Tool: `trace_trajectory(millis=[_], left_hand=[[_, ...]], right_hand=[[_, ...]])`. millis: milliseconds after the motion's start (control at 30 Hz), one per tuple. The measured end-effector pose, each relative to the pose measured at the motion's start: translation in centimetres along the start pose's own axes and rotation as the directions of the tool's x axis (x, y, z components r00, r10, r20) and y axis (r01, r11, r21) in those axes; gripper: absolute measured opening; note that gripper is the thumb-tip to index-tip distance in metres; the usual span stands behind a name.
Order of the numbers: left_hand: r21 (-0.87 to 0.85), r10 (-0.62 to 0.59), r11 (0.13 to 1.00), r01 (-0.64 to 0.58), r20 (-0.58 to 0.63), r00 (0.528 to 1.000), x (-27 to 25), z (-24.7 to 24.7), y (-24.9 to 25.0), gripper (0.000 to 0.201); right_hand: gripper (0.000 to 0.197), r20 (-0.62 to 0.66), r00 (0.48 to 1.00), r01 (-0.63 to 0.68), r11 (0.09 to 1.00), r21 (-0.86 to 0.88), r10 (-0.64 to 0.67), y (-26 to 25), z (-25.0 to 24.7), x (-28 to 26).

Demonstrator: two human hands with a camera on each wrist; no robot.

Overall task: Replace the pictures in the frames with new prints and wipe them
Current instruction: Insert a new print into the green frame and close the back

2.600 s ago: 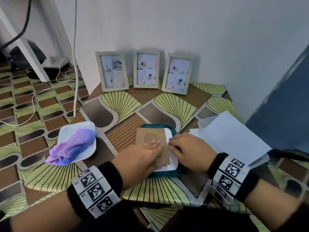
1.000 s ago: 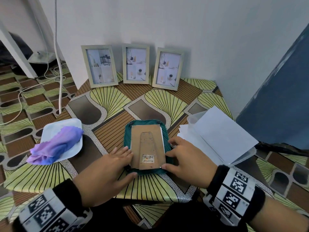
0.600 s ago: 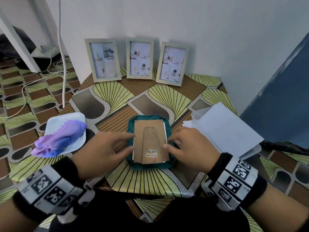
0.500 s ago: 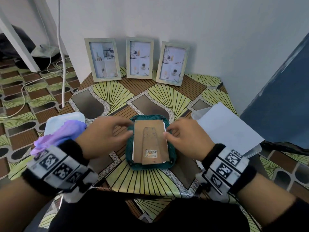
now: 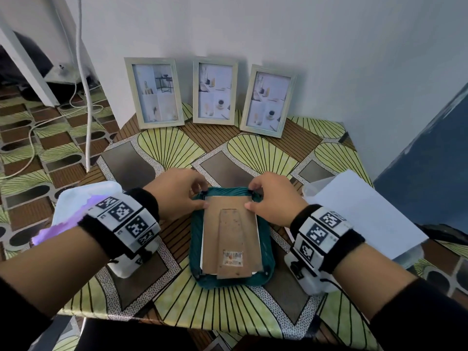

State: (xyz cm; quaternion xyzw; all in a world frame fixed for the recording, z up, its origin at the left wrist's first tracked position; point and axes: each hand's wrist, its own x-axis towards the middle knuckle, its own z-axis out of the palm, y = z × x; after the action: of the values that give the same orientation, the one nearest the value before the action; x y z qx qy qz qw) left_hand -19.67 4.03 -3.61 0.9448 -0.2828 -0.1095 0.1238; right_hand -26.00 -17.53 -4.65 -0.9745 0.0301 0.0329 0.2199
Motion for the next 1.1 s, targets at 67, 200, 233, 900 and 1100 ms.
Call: trace_trajectory(millis=[67, 200, 233, 900, 1100], left_hand=[[-0.022, 0.002, 1.000, -0.002, 0.007, 1.000, 0.2, -0.2, -0.3, 0.035], [-0.045, 0.014, 0.999, -0.013, 0.008, 1.000, 0.6, -0.3, -0.6, 0.033], [-0.039, 0.022, 0.999, -0.022, 0.013, 1.000, 0.6, -0.2, -0.6, 0.033], [-0.030, 0.016, 0.999, -0.014, 0.068, 0.998, 1.1, 0.3, -1.1, 0.032], [-0.075, -0.003, 0.997, 0.009, 0.076, 0.997, 1.2, 0.3, -1.1, 0.030]], right_hand=[[0.037, 0.010, 1.000, -0.019, 0.999, 0.031, 0.019, 0.1, -0.1, 0.2], [0.039, -0.006, 0.999, -0.038, 0.998, 0.057, 0.038, 0.1, 0.1, 0.5], [0.039, -0.015, 0.999, -0.043, 0.997, 0.065, 0.044, 0.2, 0.2, 0.5], [0.033, -0.002, 0.997, -0.078, 0.987, 0.138, 0.079, 0.3, 0.3, 0.8], [0.031, 0.031, 0.997, -0.079, 0.980, 0.180, 0.075, 0.5, 0.0, 0.9]])
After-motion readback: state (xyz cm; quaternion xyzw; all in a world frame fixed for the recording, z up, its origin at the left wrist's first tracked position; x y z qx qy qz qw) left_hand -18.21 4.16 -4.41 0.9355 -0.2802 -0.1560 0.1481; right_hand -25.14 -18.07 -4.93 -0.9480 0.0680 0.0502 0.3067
